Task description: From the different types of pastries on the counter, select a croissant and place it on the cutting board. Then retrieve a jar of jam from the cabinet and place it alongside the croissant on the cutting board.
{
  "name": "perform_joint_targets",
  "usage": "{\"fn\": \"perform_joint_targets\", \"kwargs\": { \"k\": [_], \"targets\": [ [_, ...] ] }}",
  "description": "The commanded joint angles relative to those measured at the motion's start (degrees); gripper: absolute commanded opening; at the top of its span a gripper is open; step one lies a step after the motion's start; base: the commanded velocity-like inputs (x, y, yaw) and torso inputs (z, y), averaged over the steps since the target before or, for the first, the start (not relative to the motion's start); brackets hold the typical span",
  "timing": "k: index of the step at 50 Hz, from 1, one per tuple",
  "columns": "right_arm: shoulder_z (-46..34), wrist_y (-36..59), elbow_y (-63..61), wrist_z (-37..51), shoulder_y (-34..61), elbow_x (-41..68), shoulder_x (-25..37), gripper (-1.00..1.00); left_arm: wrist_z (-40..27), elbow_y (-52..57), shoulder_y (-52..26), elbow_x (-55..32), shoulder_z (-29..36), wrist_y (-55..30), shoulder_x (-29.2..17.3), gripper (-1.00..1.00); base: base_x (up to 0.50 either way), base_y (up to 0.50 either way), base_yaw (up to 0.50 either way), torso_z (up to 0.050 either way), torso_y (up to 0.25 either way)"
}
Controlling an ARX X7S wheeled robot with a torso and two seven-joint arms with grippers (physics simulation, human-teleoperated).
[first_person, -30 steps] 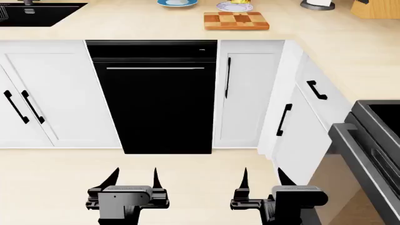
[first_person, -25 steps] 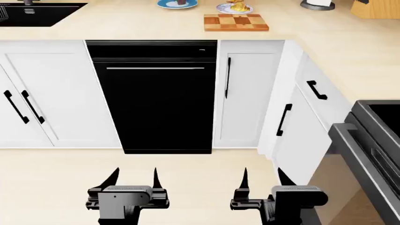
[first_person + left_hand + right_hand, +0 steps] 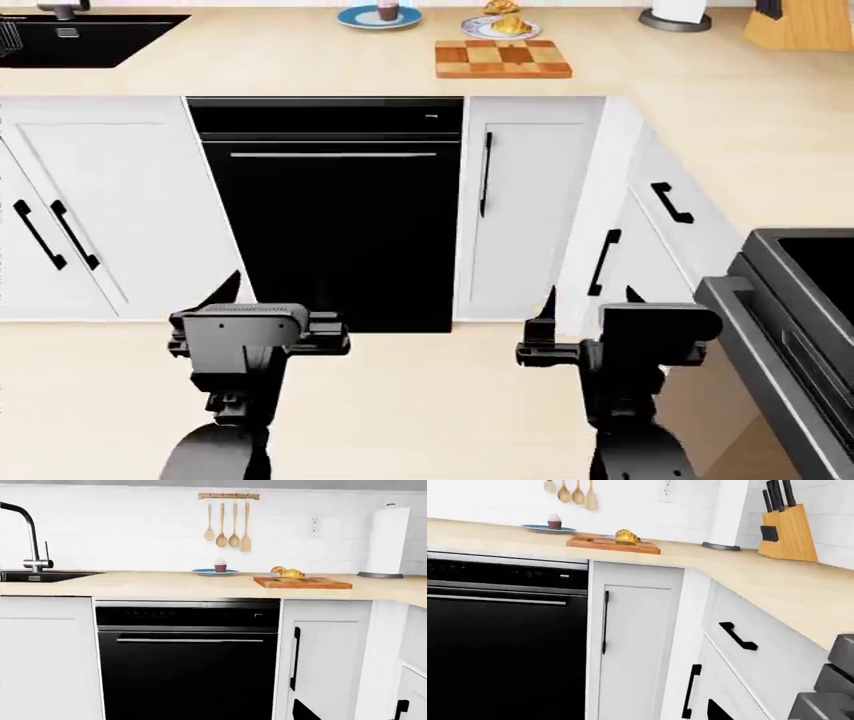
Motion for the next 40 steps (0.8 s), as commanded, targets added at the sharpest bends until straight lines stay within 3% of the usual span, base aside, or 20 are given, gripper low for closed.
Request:
{"fn": "perform_joint_targets", "kwargs": {
  "k": [1,7,14,20,31,40],
  "targets": [
    [1.33,28.53,-8.1,0.74,23.03,-1.54,3.76,1.0,0.32,5.97,-22.3,-5.66,-0.76,-21.65,-2.56,1.0,0.0,0.0,0.0,0.05,0.0],
    [0.14,34.03,-8.33,-0.38,30.29,-1.27,4.61,1.0,-0.05,5.74,-29.83,-8.25,-0.98,-30.64,-2.52,1.0,0.04,0.0,0.0,0.042,0.0],
    [-2.4,25.65,-4.82,0.51,29.08,-2.32,5.24,1.0,0.91,5.86,-32.05,-11.01,-0.64,-35.17,-2.2,1.0,0.46,0.14,0.0,0.0,0.0],
    [-0.37,22.89,-0.98,1.01,29.63,-1.05,5.0,1.0,0.92,2.81,-32.73,-10.75,1.16,-34.33,-1.3,1.0,0.5,0.16,0.0,0.0,0.0],
    [-4.68,33.22,-8.39,0.24,33.85,-3.73,7.46,1.0,1.3,-1.56,-36.6,-12.64,-0.42,-33.44,-1.37,1.0,0.5,0.09,0.0,0.0,0.0],
    [-4.45,35.06,-7.67,-0.54,37.33,-3.39,8.35,1.0,0.73,-0.88,-37.26,-14.97,-2.24,-35.33,-1.57,1.0,0.5,0.02,0.0,0.0,0.0]
  ]
}}
